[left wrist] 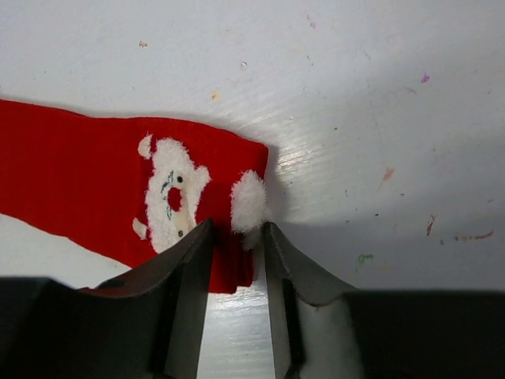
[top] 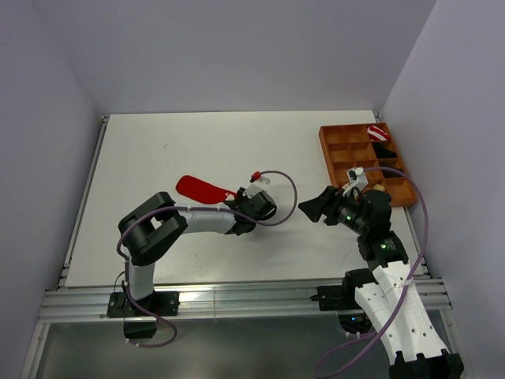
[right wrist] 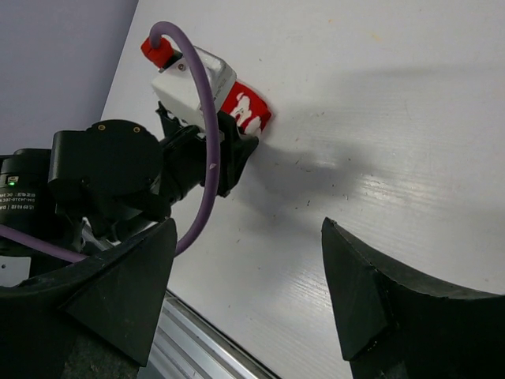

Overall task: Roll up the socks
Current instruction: Move the sock to the center of the board.

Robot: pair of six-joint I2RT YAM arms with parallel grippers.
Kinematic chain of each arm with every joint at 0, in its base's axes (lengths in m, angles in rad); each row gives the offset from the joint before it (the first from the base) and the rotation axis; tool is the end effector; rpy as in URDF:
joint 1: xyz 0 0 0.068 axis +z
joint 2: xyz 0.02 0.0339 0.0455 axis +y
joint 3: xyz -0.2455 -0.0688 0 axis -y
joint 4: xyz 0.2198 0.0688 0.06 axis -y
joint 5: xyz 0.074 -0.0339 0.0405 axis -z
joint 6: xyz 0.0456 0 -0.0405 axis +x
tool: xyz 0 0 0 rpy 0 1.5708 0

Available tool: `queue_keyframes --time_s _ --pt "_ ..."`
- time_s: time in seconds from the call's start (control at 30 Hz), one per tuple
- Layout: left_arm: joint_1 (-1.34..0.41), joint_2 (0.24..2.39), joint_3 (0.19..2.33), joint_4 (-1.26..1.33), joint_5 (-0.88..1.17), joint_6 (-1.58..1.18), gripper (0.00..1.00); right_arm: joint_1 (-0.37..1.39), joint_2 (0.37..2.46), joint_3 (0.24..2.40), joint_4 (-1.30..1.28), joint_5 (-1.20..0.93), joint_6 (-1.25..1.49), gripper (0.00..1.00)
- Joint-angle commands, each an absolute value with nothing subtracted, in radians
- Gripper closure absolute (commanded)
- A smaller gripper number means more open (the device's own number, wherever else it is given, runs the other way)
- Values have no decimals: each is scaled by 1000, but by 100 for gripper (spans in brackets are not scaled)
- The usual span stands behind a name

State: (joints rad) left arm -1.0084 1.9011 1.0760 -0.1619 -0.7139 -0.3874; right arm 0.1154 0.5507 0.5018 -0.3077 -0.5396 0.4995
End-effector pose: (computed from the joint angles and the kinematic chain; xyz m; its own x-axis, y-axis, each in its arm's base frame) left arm 0.2133 -0.2824 0.1345 -0.5808 0.3860 -0.7167 0.2458 0.9225 0.2976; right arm 0.1356 0.0393 0.2517 -0.5808 0.3464 -0.7367 -0.3405 0.7187 0.6063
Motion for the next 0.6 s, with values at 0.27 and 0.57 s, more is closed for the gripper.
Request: queue_keyframes --time_s 0.27,0.57 --pt "-976 2017 1095 -282 -617 -451 100 123 549 492 -256 -560 494 19" --pt "-971 1889 1086 -207 -356 -528 100 127 571 457 -175 -592 534 20"
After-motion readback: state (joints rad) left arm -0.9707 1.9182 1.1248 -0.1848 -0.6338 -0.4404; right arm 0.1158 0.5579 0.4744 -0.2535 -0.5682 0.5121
